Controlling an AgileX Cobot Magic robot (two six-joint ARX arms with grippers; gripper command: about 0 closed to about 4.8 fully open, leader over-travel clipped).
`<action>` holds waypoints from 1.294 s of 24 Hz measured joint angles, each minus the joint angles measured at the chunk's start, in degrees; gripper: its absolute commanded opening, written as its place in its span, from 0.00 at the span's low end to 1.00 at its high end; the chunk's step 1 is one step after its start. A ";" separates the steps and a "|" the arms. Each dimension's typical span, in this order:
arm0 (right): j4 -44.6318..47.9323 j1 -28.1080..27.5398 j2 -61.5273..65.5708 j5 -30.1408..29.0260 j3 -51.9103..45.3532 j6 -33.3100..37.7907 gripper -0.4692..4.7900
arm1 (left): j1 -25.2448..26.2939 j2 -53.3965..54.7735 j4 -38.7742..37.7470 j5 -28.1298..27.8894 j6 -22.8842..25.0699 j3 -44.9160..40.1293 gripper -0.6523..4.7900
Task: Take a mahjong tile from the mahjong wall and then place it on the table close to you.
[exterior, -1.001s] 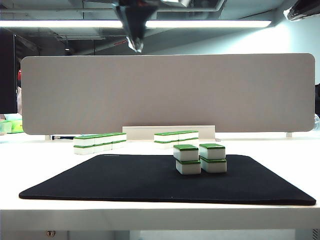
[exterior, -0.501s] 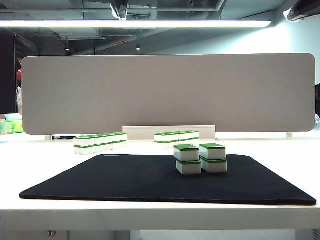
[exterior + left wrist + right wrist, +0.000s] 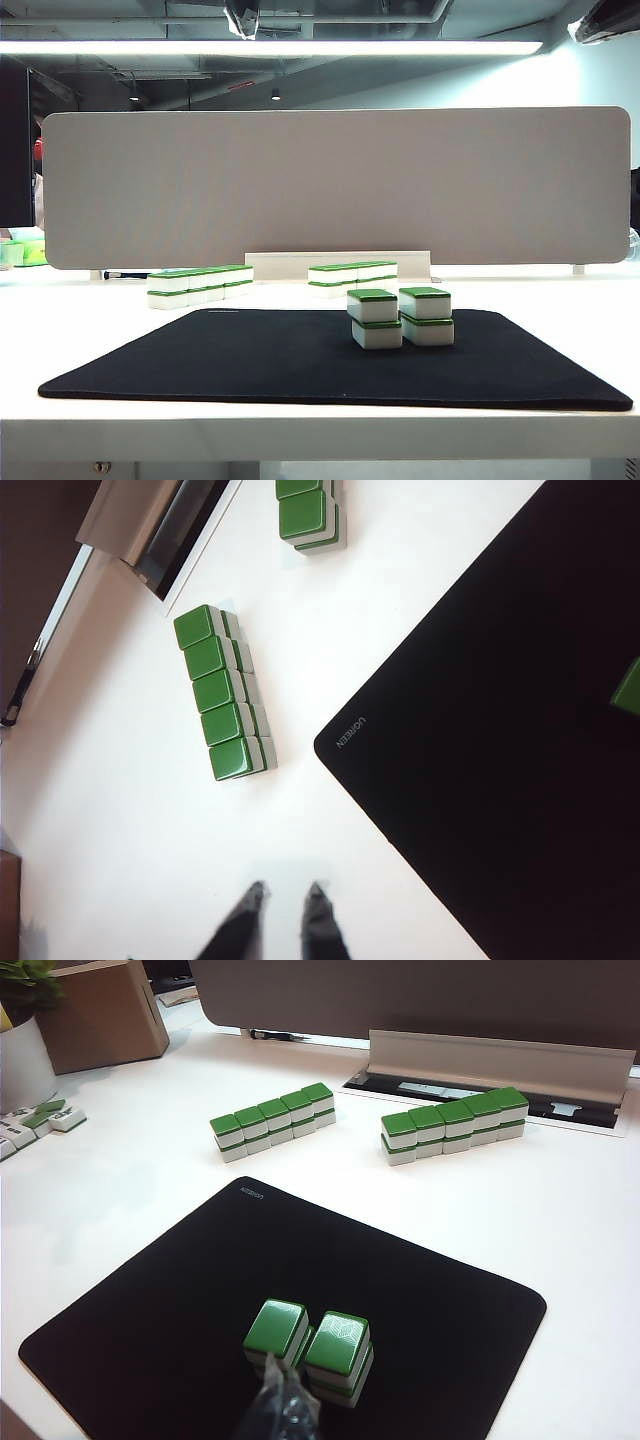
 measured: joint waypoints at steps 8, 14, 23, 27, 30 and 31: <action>0.00 0.00 0.02 0.00 0.00 -0.02 0.09 | 1.38 0.00 0.50 0.28 0.07 -0.17 0.21; 0.00 0.02 0.00 0.00 0.00 0.00 0.09 | 2.58 -7.65 18.38 0.31 -1.79 -12.57 0.21; 0.00 0.00 -0.02 0.00 0.00 0.00 0.09 | 8.61 -32.41 65.26 2.71 -10.23 -55.78 0.21; 0.00 0.00 -0.04 -0.02 0.00 0.00 0.09 | 13.18 -41.59 70.47 5.22 -13.33 -69.37 0.21; 0.02 0.00 -0.04 -0.02 0.00 -0.02 0.09 | 16.33 -46.45 69.70 5.42 -15.06 -77.15 0.21; 0.00 0.00 -0.02 0.00 0.00 0.00 0.09 | 16.94 -47.78 69.64 5.46 -15.65 -78.71 0.21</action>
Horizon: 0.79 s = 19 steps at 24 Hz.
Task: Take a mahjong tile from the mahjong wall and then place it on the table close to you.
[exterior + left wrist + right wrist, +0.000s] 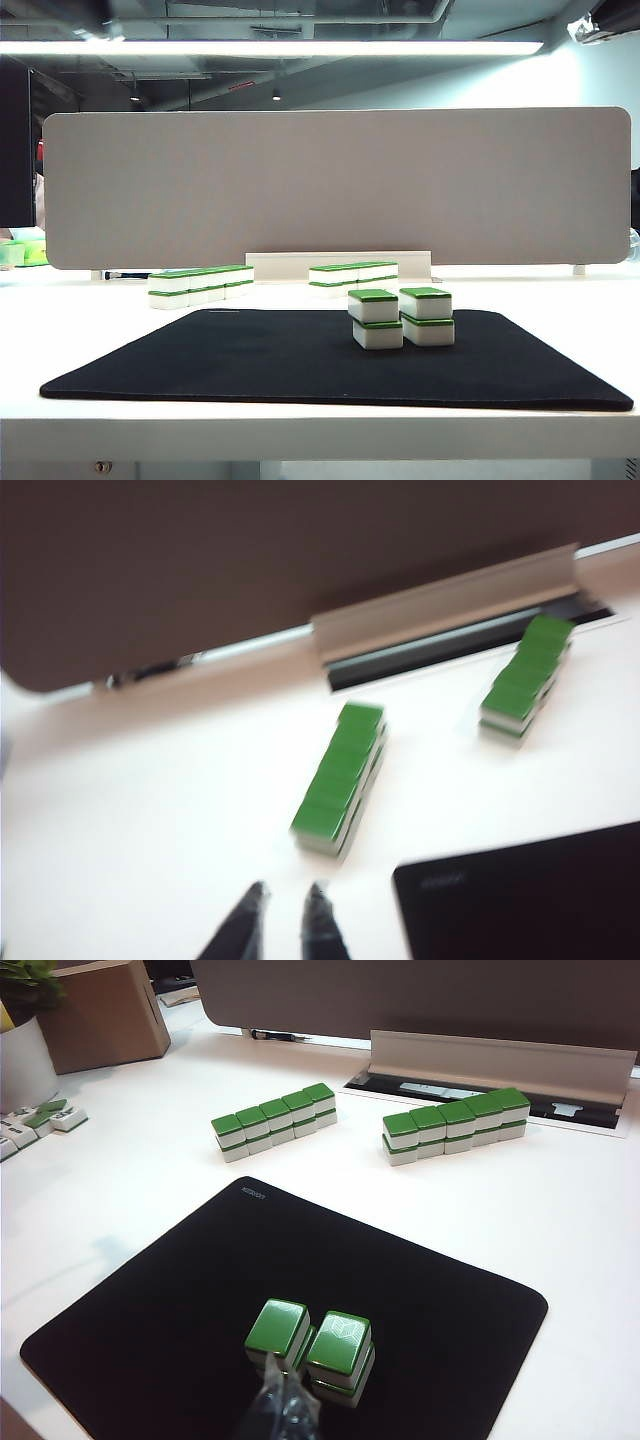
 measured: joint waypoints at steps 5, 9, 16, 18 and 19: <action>0.00 0.00 0.00 0.00 0.00 0.00 0.09 | 4.79 -8.50 1.42 -0.04 -3.04 -10.14 0.21; 0.02 0.00 0.00 -0.02 0.00 0.00 0.09 | 8.11 -15.98 2.95 0.13 -4.33 -19.43 0.21; 0.00 0.13 0.00 -0.07 0.00 0.00 0.09 | 15.65 -34.84 8.68 0.28 -10.54 -39.34 0.21; 0.00 0.11 0.00 -0.04 0.00 0.00 0.09 | 17.77 -38.23 8.83 1.77 -11.69 -42.03 0.21; 0.00 -0.04 0.00 -0.07 0.00 0.00 0.09 | 20.81 -42.10 9.57 5.03 -12.68 -45.20 0.21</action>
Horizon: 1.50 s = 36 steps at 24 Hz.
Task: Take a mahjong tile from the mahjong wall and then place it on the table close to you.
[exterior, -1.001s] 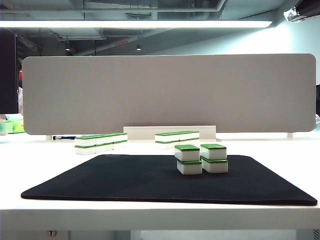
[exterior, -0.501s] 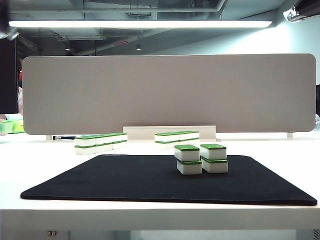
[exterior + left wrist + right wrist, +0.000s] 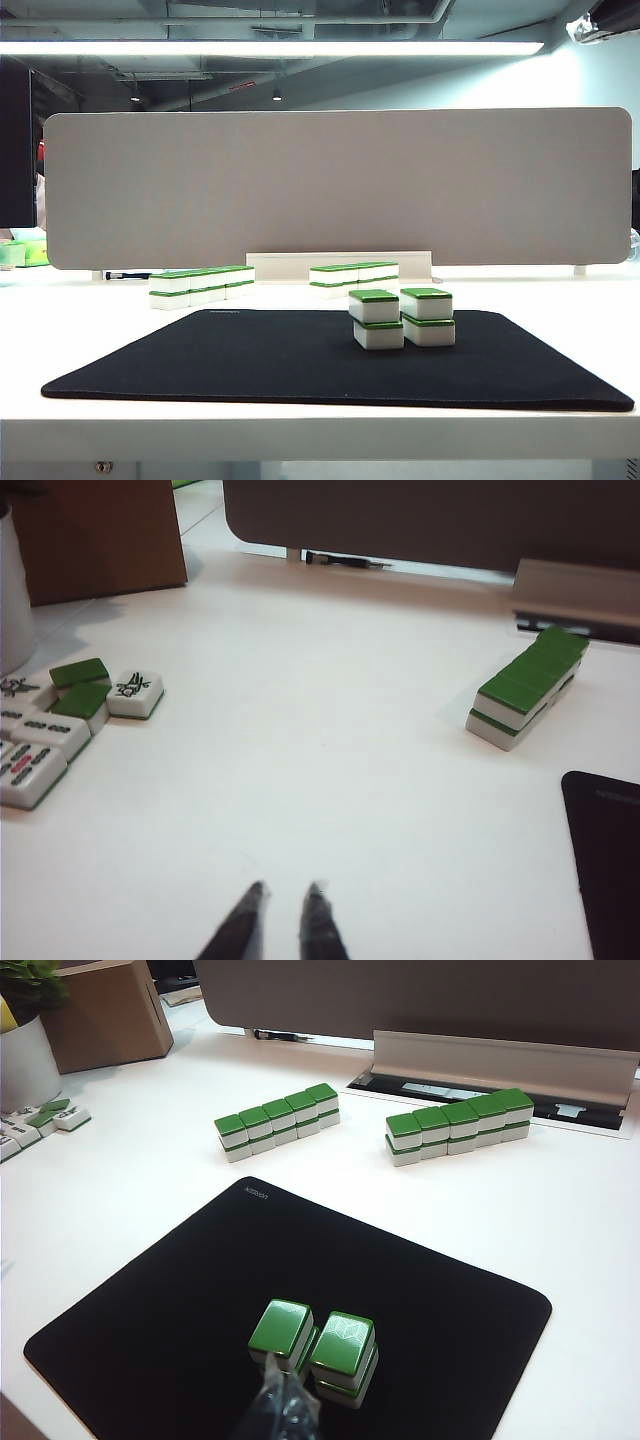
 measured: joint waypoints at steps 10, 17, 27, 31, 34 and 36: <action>0.00 0.07 0.00 0.02 0.00 0.00 0.09 | 2.32 -10.27 1.66 4.35 -4.13 -11.65 0.21; 0.00 0.07 0.00 0.02 0.00 0.00 0.09 | 2.32 -17.00 -1.16 4.39 -4.92 -12.63 0.21; 0.00 0.07 0.00 0.02 0.00 0.00 0.09 | 2.32 -19.89 -6.93 5.27 -3.48 -12.50 0.21; 0.02 0.07 -0.02 0.02 0.02 0.00 0.09 | 2.32 -19.89 -6.95 6.47 -2.78 -12.50 0.21; 0.02 0.07 -0.02 0.02 0.02 0.00 0.09 | 2.32 -19.89 -7.06 7.43 -2.67 -12.50 0.21; -0.02 0.07 0.00 0.02 0.00 0.00 0.09 | 2.32 -19.89 -7.08 7.52 -2.67 -12.50 0.21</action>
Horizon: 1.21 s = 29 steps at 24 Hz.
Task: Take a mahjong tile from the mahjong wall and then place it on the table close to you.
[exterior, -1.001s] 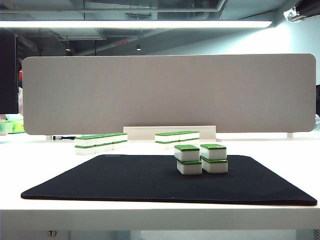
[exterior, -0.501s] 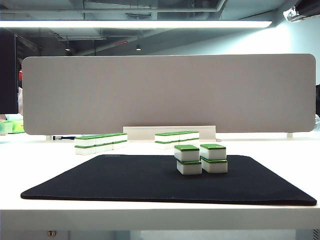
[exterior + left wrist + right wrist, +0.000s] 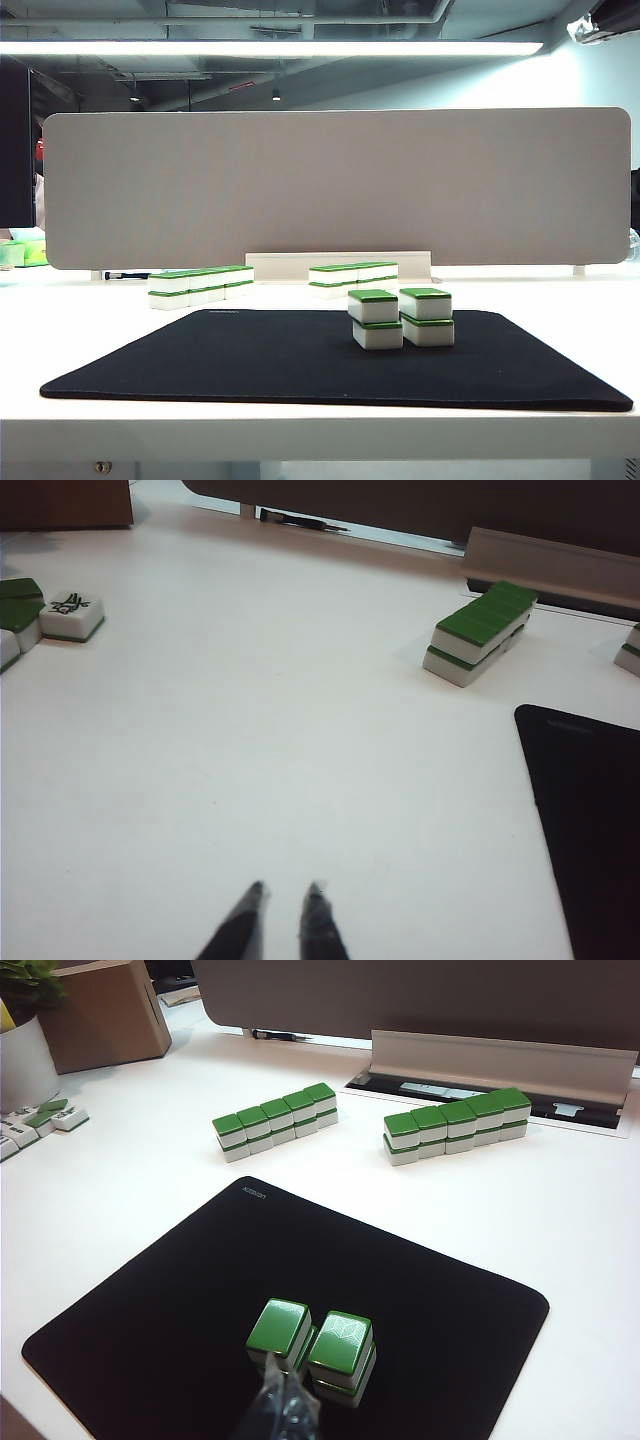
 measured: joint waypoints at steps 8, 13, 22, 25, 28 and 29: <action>0.02 0.00 0.00 0.00 0.00 0.00 0.09 | 0.00 -0.02 -0.02 0.07 0.00 0.00 0.21; 0.02 0.00 0.00 0.00 0.00 -0.02 0.09 | 0.00 -0.02 -0.02 0.09 0.00 0.00 0.21; 0.09 -0.39 -3.39 3.58 -0.07 -0.02 0.09 | 0.00 -0.07 -0.02 0.09 0.00 0.00 0.21; -0.04 -1.88 -5.31 7.37 -0.07 0.00 0.09 | 0.00 -0.07 -0.04 0.09 0.02 0.00 0.21; -0.04 -4.02 -7.45 10.19 -0.09 0.00 0.09 | 0.00 -0.09 -0.02 0.11 0.00 0.00 0.21; 0.00 -4.66 -8.37 10.43 -0.07 0.00 0.09 | 0.00 -0.09 -0.02 0.11 0.00 0.00 0.21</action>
